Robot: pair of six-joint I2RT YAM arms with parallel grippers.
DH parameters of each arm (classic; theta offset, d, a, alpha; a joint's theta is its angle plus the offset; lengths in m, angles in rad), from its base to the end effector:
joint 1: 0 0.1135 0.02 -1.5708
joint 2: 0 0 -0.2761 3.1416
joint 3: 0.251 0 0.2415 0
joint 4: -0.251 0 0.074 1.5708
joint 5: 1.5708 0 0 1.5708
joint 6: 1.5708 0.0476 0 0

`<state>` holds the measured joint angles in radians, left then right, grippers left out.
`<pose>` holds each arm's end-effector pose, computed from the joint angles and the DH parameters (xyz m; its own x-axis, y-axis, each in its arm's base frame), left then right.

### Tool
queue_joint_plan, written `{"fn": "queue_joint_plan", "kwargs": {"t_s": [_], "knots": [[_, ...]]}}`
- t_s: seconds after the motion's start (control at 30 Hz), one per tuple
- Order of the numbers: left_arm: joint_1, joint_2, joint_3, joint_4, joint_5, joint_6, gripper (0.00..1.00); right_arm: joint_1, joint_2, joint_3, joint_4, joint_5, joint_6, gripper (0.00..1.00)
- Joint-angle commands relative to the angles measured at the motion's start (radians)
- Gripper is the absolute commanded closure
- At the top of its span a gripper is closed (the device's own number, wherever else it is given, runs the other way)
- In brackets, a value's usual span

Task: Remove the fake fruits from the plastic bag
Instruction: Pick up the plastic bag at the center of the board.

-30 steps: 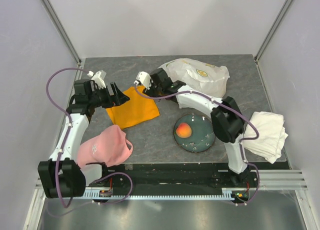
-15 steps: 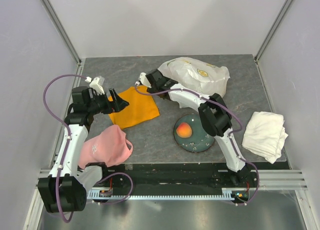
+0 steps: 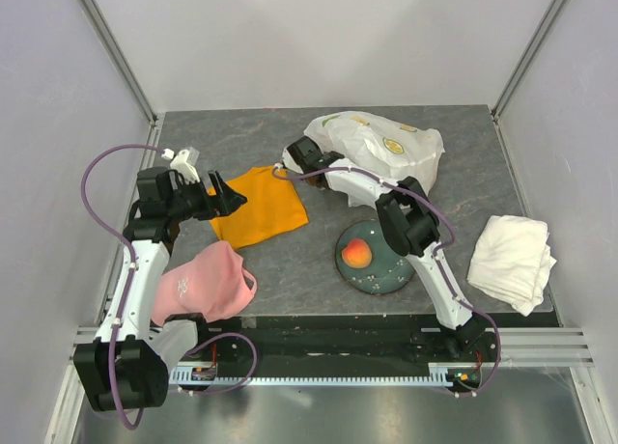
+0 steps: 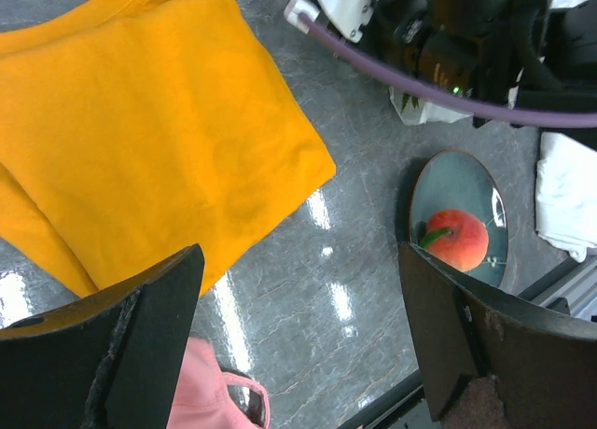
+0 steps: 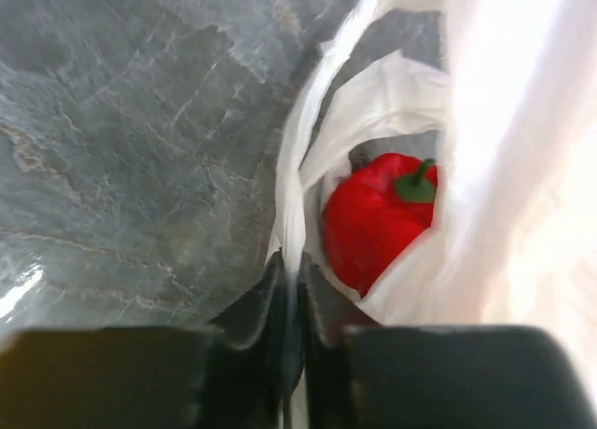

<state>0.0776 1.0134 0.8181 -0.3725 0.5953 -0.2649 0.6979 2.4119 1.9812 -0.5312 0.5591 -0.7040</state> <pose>0.2121 -0.0103 0.3003 -0.6241 -0.2659 -0.7347 0.2526 0.8211 -0.5118 0.4214 0.3205 0.1606 -0.2769 -0.9484 -0.1544 -0.6449 0.3025 -0.7019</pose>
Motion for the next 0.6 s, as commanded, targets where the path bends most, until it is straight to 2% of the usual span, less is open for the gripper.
{"fn": "queue_joint_plan", "kwargs": {"t_s": [0.0, 0.07, 0.1, 0.13, 0.27, 0.47, 0.57], "knots": [[0.008, -0.013, -0.005, 0.018, -0.009, -0.01, 0.08, 0.037, -0.131, 0.108, -0.052, -0.129, 0.053, 0.98], [0.007, -0.01, -0.005, 0.026, -0.015, -0.019, 0.08, 0.083, -0.193, 0.192, -0.081, -0.194, 0.107, 1.0], [0.007, -0.009, -0.004, 0.029, -0.015, -0.022, 0.08, 0.097, -0.21, 0.236, -0.101, -0.302, 0.124, 1.0], [0.008, -0.001, -0.002, 0.033, -0.017, -0.028, 0.08, 0.123, -0.226, 0.31, -0.104, -0.32, 0.139, 1.0], [0.007, 0.02, 0.018, 0.044, -0.014, -0.034, 0.08, 0.173, -0.321, 0.433, -0.047, -0.372, 0.208, 1.0], [0.007, 0.039, 0.044, 0.047, -0.017, -0.043, 0.07, 0.176, -0.468, 0.436, 0.045, -0.34, 0.201, 1.0], [0.007, 0.036, 0.052, 0.044, -0.029, -0.05, 0.07, 0.172, -0.577, 0.334, 0.068, -0.323, 0.189, 1.0]]}}
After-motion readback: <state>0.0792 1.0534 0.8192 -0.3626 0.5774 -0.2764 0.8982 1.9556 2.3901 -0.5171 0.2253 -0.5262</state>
